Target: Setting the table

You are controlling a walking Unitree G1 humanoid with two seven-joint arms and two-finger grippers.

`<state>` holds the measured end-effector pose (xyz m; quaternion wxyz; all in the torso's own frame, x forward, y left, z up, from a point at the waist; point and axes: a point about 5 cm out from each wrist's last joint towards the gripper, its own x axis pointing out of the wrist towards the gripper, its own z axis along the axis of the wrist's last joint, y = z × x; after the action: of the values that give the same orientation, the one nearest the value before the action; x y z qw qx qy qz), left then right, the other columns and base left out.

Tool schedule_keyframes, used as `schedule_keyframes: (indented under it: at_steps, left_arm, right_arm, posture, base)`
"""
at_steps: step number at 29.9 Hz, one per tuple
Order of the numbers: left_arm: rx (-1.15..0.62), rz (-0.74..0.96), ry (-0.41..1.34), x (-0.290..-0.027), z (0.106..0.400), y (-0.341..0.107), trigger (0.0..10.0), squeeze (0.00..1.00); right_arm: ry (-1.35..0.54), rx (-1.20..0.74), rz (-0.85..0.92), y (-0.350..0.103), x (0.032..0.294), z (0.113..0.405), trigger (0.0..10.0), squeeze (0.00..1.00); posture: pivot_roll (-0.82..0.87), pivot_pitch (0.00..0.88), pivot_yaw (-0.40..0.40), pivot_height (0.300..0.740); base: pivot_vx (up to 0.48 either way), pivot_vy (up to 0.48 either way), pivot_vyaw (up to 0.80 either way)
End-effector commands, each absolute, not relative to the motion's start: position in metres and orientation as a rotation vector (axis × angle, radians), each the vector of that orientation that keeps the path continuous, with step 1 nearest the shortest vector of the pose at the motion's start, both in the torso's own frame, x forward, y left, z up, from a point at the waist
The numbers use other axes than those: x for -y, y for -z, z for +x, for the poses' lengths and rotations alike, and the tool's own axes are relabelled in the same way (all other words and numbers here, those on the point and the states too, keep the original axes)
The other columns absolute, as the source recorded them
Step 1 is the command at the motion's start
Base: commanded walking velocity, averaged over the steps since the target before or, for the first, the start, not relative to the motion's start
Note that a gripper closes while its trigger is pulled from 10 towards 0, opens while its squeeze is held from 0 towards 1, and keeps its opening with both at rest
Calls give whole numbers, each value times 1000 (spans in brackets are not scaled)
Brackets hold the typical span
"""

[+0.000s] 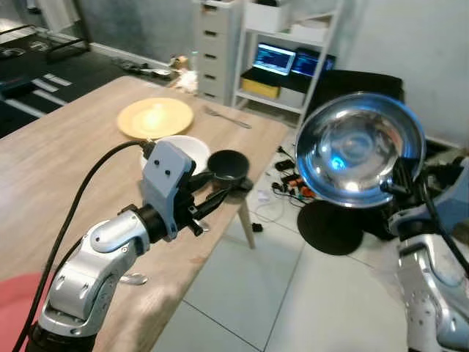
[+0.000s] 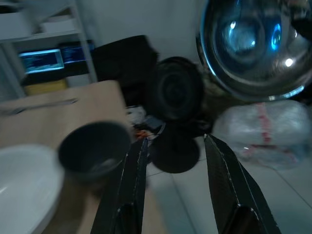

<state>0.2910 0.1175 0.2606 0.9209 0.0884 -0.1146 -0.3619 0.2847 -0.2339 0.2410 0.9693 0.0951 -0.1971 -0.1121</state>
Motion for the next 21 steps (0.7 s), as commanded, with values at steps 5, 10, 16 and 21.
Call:
schedule_keyframes:
  at_steps: [5, 10, 16, 21]
  left_arm:
    - [234, 158, 766, -114, 290, -258, 10000, 0]
    - [224, 105, 816, -115, 287, -258, 10000, 0]
    - [222, 90, 848, -116, 286, -258, 10000, 0]
    - [221, 90, 862, -117, 287, -258, 10000, 0]
  right_arm:
    - [183, 403, 194, -242, 233, 278, 10000, 0]
    - [68, 366, 189, -235, 233, 276, 10000, 0]
    - [-9, 333, 189, -230, 237, 271, 10000, 0]
    - [-41, 288, 171, -221, 242, 267, 10000, 0]
  posture:
    - [48, 147, 56, 740]
    - [42, 145, 57, 740]
    - [36, 143, 59, 740]
    - [30, 142, 63, 740]
  base:
    - [0, 0, -781]
    - [0, 0, -781]
    - [0, 0, -781]
    - [0, 0, -781]
